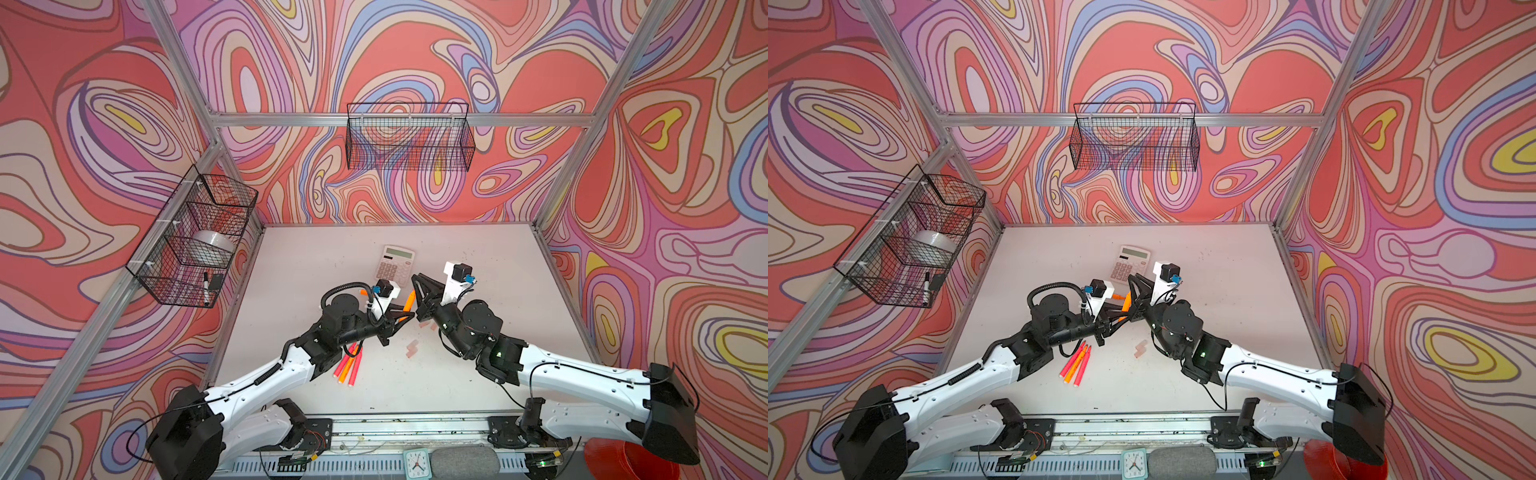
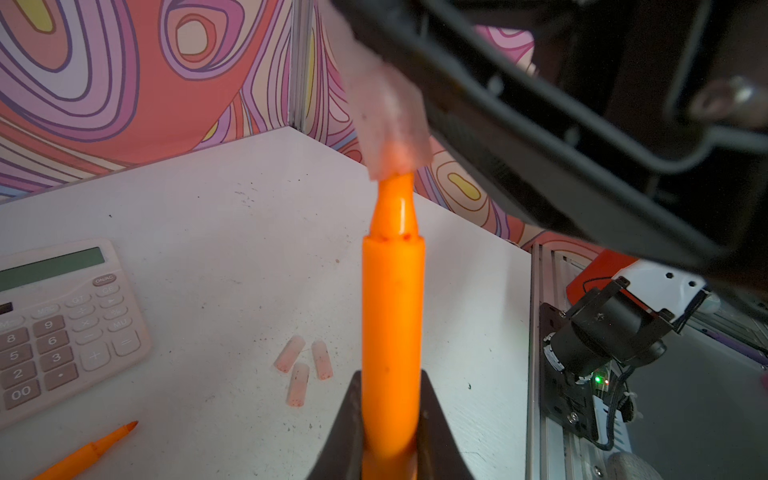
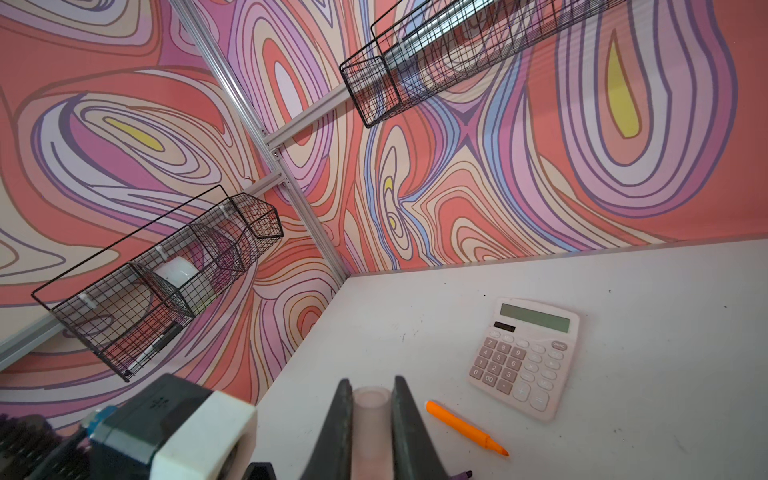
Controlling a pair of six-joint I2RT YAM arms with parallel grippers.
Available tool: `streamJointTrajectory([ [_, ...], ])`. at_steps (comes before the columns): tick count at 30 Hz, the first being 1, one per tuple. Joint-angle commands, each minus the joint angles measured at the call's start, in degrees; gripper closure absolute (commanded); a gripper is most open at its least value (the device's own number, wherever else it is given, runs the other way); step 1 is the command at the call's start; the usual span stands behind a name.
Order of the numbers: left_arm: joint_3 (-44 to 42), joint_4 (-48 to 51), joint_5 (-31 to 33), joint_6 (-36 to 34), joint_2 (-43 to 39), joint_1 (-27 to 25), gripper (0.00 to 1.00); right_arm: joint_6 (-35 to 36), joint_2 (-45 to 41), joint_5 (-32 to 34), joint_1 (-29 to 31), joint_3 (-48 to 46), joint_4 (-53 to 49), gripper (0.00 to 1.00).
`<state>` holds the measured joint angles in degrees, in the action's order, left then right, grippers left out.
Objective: Insert the pens into the pen caps
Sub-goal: 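Lower the cap onto the highlighter tip held upright by the left gripper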
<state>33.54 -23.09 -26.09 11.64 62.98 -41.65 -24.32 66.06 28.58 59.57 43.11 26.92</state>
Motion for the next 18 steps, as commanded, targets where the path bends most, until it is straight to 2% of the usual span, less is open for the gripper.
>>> streamJointTrajectory([
  [1, -0.6, -3.6, 1.5, 1.6, -1.7, -0.2, 1.0, -0.5, -0.2, -5.5, -0.2, -2.5, 2.3, 1.0],
  [9, -2.7, -8.0, 0.3, 4.7, -3.1, 0.9, 1.0, -2.0, -0.3, -12.1, -0.2, -5.6, 3.3, 1.0],
  [15, -7.0, -16.0, -2.7, 9.4, -2.9, 3.3, 1.0, -2.9, -3.8, -12.0, -0.2, -11.5, 7.8, 1.0],
  [18, -7.8, -18.0, -3.3, 9.4, -3.0, 3.3, 1.0, -2.0, -4.5, -14.5, -0.2, -12.7, 9.6, 0.95],
])
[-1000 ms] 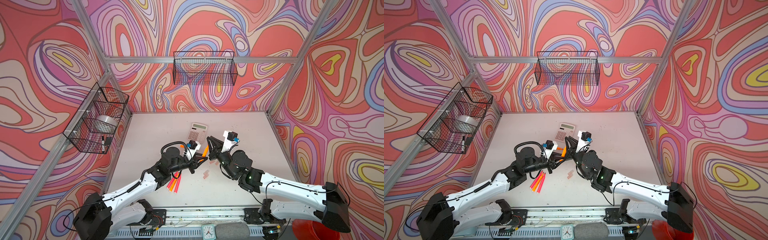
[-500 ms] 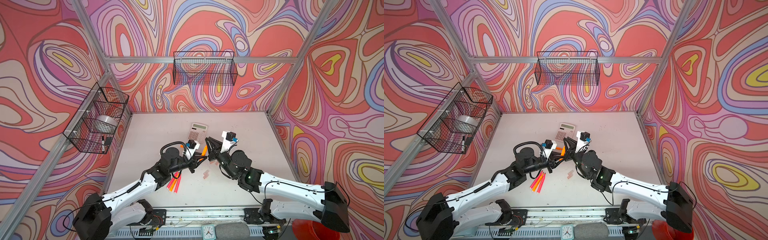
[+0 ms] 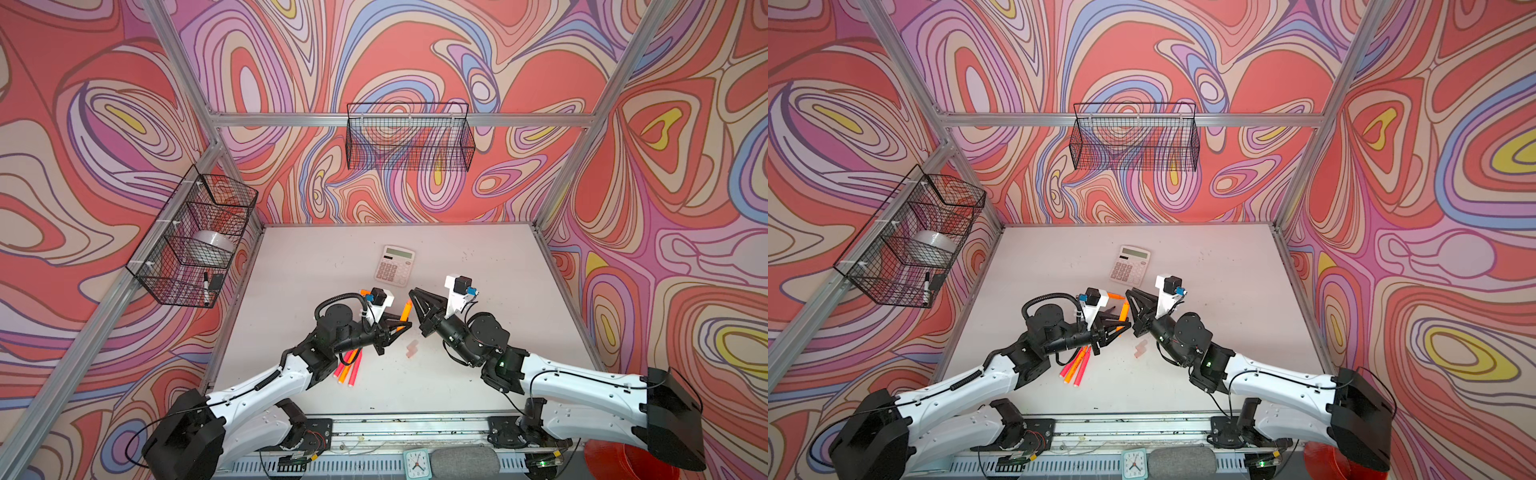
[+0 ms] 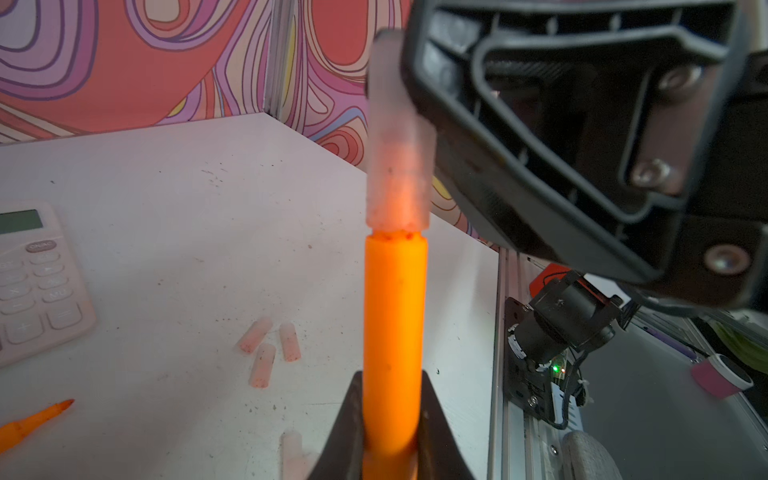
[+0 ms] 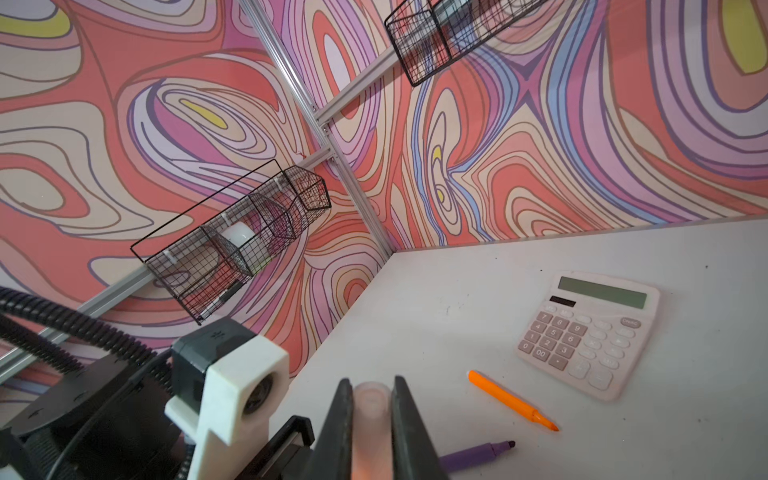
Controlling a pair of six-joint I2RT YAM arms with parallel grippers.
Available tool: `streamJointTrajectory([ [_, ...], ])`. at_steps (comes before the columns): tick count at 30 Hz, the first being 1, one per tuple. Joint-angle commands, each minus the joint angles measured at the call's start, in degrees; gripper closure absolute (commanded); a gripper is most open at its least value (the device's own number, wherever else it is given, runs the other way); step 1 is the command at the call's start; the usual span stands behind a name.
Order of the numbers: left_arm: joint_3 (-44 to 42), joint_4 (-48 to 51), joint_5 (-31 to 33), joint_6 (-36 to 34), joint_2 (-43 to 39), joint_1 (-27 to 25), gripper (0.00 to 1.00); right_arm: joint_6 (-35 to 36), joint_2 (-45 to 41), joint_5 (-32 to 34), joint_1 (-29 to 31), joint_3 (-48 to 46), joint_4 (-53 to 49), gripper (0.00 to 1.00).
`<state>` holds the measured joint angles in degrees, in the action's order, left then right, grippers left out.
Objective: Insert the pens into the pen caps
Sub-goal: 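Lower the cap onto the highlighter tip held upright by the left gripper, then press the cap down onto the highlighter with the right gripper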
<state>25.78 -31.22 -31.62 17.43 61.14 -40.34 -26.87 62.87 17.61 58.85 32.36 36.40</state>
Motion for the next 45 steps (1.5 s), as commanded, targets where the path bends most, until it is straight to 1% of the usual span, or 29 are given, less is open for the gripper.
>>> streamJointTrajectory([
  [1, -0.2, -10.3, 2.3, 3.6, -1.3, 2.0, 1.0, 0.7, -1.3, -4.5, 0.5, -2.2, 0.5, 0.91],
  [3, -0.2, -10.1, 1.7, 2.7, -1.8, 2.0, 1.0, 1.2, -1.1, -5.6, 0.5, -1.8, 0.1, 0.81],
  [4, -0.2, -10.0, 1.4, 2.1, -1.9, 2.0, 1.0, 1.6, -1.2, -6.0, 0.5, -1.2, -1.0, 0.73],
  [5, -0.3, -9.9, 1.2, 1.7, -2.1, 2.0, 1.0, 1.9, -1.4, -6.0, 0.5, -0.4, -2.6, 0.62],
  [6, -0.4, -9.7, 1.1, 1.2, -2.2, 2.0, 1.0, 2.2, -1.6, -6.0, 0.5, 0.4, -4.3, 0.54],
  [9, -0.8, -9.7, 1.6, -0.4, -2.7, 1.9, 1.0, 2.5, -3.3, -4.6, 0.4, 2.0, -9.0, 0.36],
  [12, -1.0, -9.4, 1.1, -3.1, -3.1, 1.5, 1.0, 3.2, -6.2, -3.1, 0.5, 2.8, -13.1, 0.27],
  [14, -1.2, -8.6, 2.5, -4.8, -3.3, 0.9, 1.0, 3.9, -8.1, -2.9, 0.5, 3.3, -14.6, 0.24],
  [18, -1.0, -7.2, 4.4, -7.7, -3.2, 0.1, 1.0, 4.6, -10.0, -3.5, 0.4, 6.4, -19.3, 0.24],
  [21, 0.2, -4.4, 5.2, -10.4, -2.8, -1.0, 1.0, 4.3, -9.7, -3.1, 0.5, 8.8, -21.4, 0.26],
  [23, 1.0, -2.9, 5.8, -11.7, -2.4, -1.7, 1.0, 4.0, -8.5, -2.8, 0.5, 10.7, -22.8, 0.31],
  [29, 1.1, -2.3, 5.9, -12.7, -2.5, -2.2, 1.0, 4.0, -2.6, -3.5, 0.5, 17.3, -27.0, 0.41],
  [35, 1.1, -2.0, 6.1, -12.7, -3.0, -2.3, 1.0, 3.5, -0.2, -2.8, 0.5, 18.7, -27.8, 0.49],
  [39, 1.1, -2.2, 5.6, -12.5, -3.1, -2.3, 1.0, 3.3, -0.6, -2.1, 0.5, 18.6, -28.3, 0.51],
  [43, 0.9, -2.2, 5.8, -12.7, -3.4, -2.3, 1.0, 3.2, -0.4, -1.8, 0.5, 18.5, -28.6, 0.56],
  [45, 1.0, -2.1, 5.7, -12.6, -3.3, -2.3, 1.0, 3.2, -0.1, -2.0, 0.5, 18.7, -28.7, 0.62],
])
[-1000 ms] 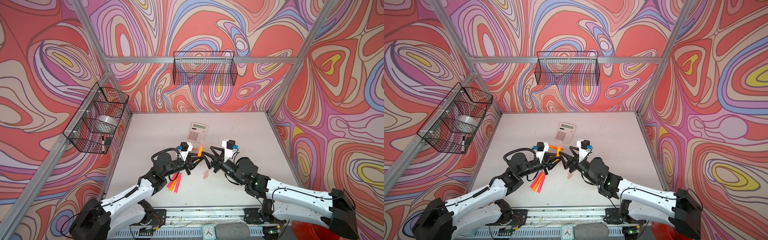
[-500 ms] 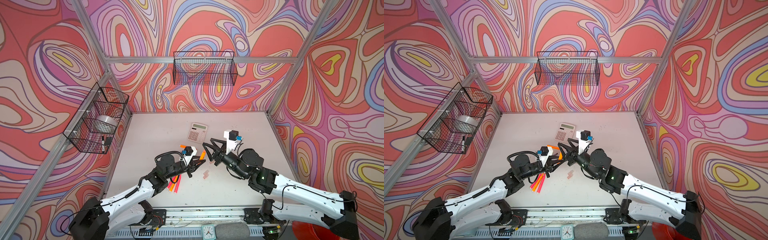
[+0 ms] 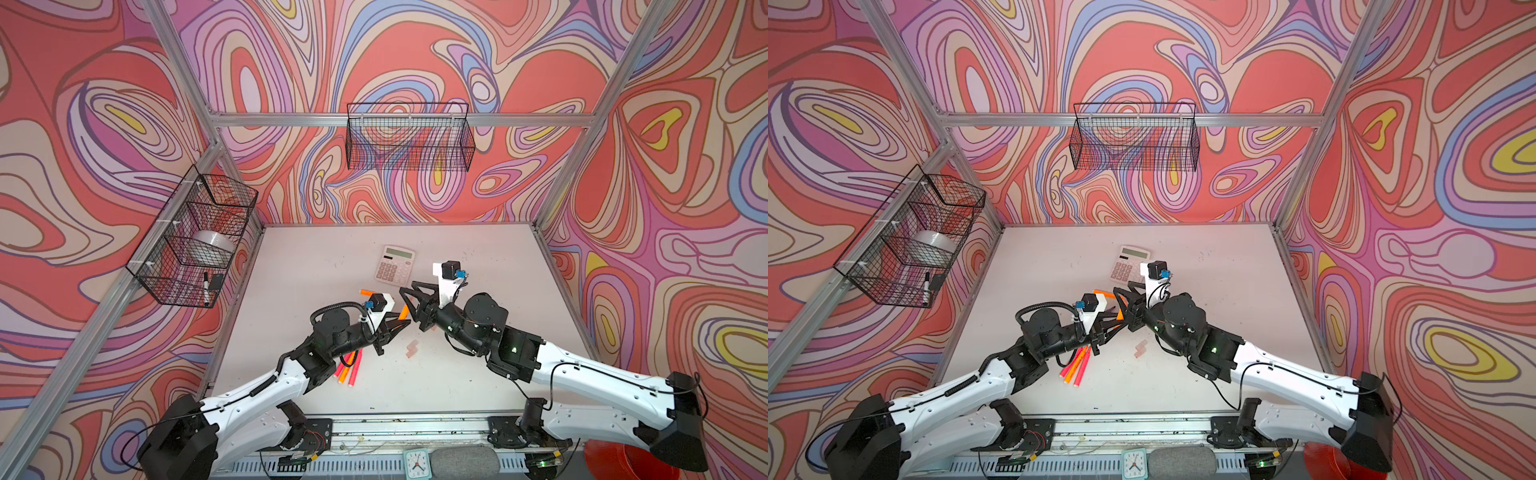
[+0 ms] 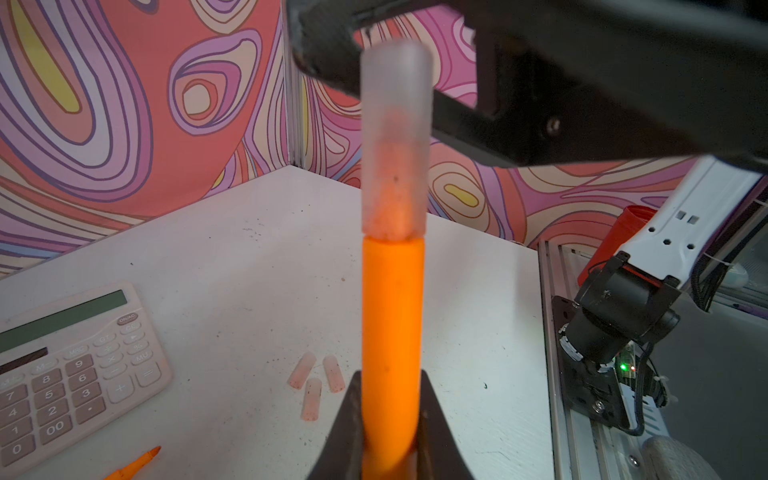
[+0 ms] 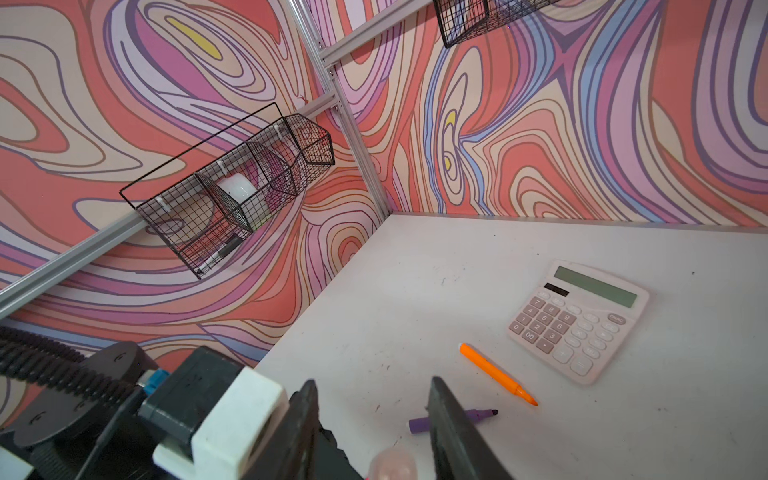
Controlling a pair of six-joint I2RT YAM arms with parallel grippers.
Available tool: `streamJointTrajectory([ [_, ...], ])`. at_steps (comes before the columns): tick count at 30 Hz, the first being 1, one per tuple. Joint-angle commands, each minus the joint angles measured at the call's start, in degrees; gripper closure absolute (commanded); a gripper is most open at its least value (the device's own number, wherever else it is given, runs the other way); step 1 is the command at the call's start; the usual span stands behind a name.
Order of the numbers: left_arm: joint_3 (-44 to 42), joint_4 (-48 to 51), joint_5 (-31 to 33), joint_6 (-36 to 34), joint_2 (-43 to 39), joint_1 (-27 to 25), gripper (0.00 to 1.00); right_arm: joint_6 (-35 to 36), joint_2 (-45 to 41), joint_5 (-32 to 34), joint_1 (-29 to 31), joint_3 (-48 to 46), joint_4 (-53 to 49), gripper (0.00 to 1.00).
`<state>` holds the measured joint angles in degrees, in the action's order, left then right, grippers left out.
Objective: Insert the pens into the pen caps
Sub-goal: 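Press the cap down onto the highlighter with the right gripper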
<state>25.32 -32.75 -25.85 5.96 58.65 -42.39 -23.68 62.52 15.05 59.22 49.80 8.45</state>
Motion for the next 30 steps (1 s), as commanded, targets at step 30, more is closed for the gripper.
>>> streamJointTrajectory([
  [30, 0.8, -0.7, 0.9, -1.4, -2.0, -0.3, 1.0, -0.4, 2.0, -0.9, 0.1, 1.8, -1.9, 0.78],
])
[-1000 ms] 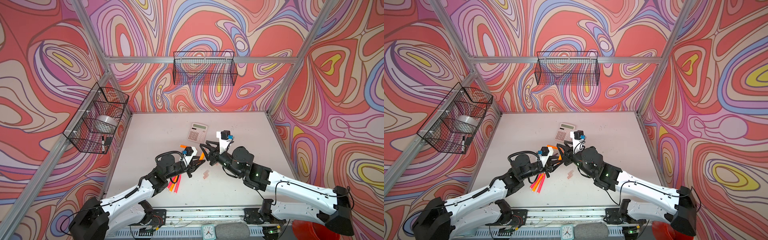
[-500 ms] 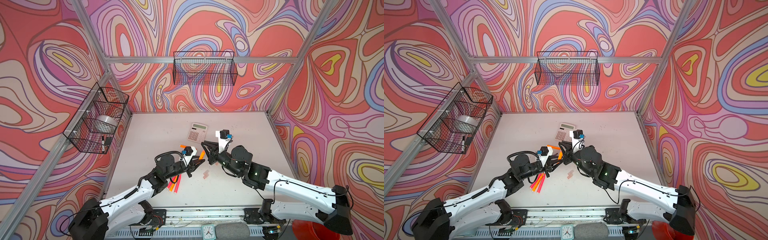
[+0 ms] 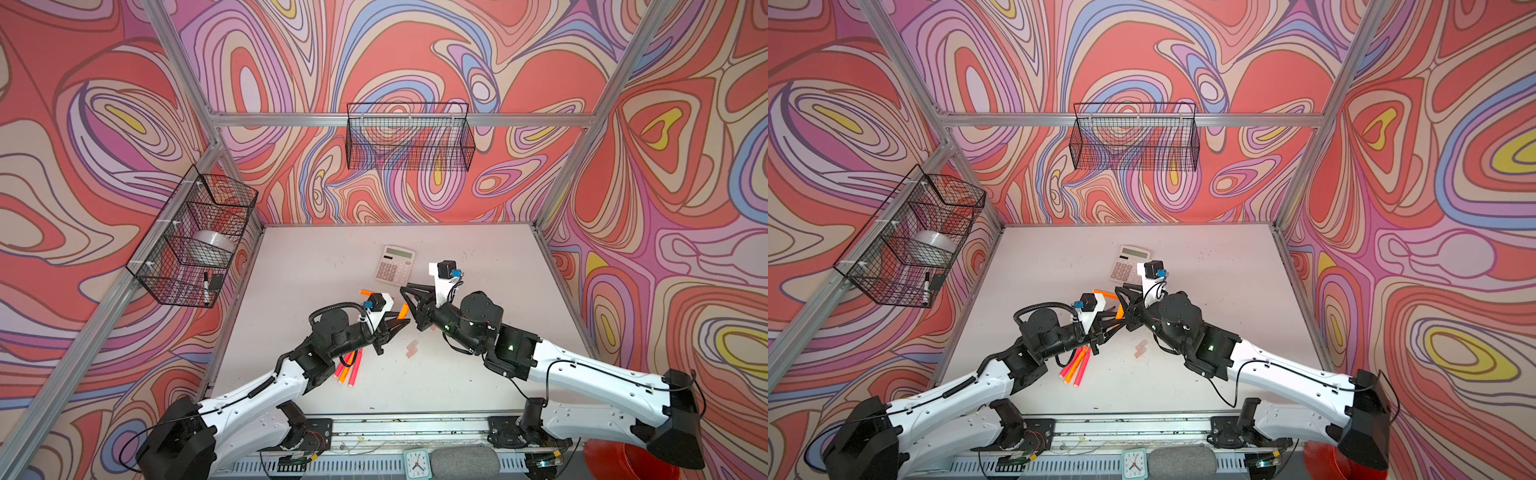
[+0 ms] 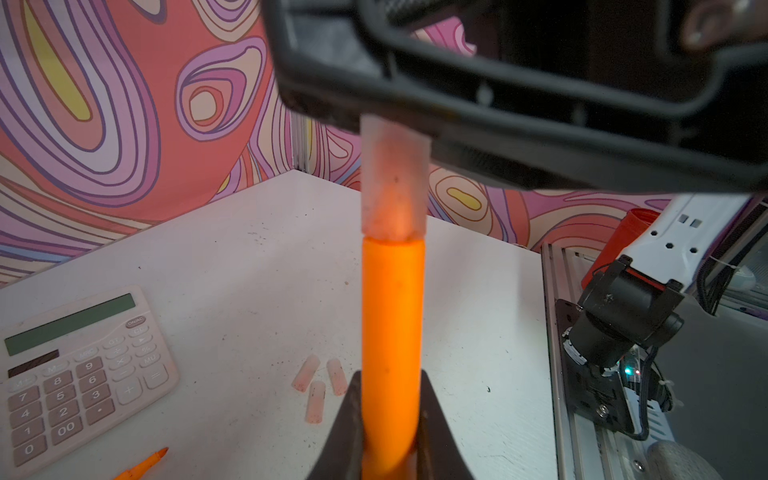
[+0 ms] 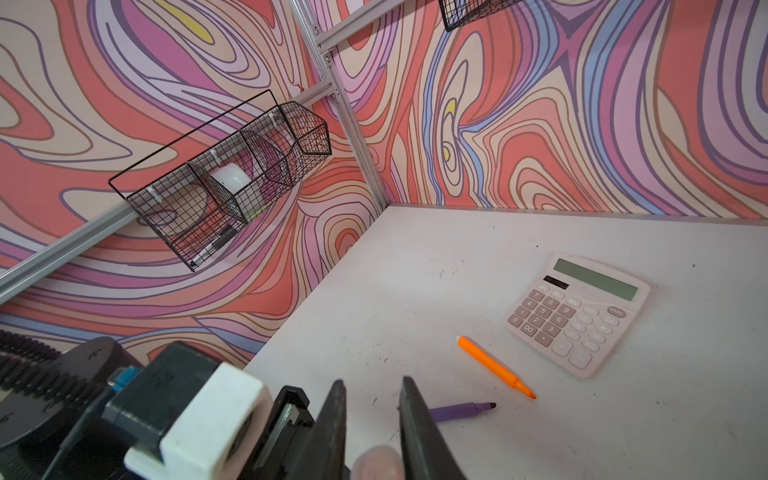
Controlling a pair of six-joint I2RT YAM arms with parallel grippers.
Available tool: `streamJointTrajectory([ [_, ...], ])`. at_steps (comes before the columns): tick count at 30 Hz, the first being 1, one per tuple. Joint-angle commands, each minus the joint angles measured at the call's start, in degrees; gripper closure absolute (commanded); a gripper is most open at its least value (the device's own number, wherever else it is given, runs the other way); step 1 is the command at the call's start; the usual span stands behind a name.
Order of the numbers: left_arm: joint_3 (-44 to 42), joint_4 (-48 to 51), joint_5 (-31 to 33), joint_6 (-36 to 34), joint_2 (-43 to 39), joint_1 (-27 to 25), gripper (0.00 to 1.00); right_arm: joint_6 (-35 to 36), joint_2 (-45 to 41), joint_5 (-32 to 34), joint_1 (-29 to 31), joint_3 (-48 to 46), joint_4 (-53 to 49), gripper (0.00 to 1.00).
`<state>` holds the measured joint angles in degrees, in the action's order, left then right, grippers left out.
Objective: Insert the pens into the pen caps
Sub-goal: 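Press the cap down onto the highlighter with the right gripper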
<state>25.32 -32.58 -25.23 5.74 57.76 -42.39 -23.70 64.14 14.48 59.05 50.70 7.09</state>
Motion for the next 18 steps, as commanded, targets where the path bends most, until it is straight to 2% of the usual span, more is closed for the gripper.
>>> streamJointTrajectory([
  [1, 0.7, -1.0, 0.4, -1.2, -1.1, -0.3, 1.0, -0.4, 0.4, -0.4, 0.2, 1.0, -0.7, 0.78],
  [3, 0.7, -1.2, 0.3, -1.1, -1.0, -0.3, 1.0, -0.4, 0.3, -0.6, 0.3, 0.8, -0.6, 0.8],
  [11, 0.9, -1.0, 0.6, -1.0, -0.7, -0.3, 1.0, -0.6, -0.5, -3.2, 0.2, 0.6, -0.4, 0.99],
  [16, 0.8, -1.7, 4.7, 0.3, -1.2, -0.3, 1.0, -3.8, 0.3, -8.3, 0.3, -1.4, 1.7, 1.0],
  [18, 1.5, -2.2, 9.1, 0.9, -1.3, -0.2, 1.0, -5.6, 1.4, -10.3, 0.3, -2.9, 3.1, 1.0],
])
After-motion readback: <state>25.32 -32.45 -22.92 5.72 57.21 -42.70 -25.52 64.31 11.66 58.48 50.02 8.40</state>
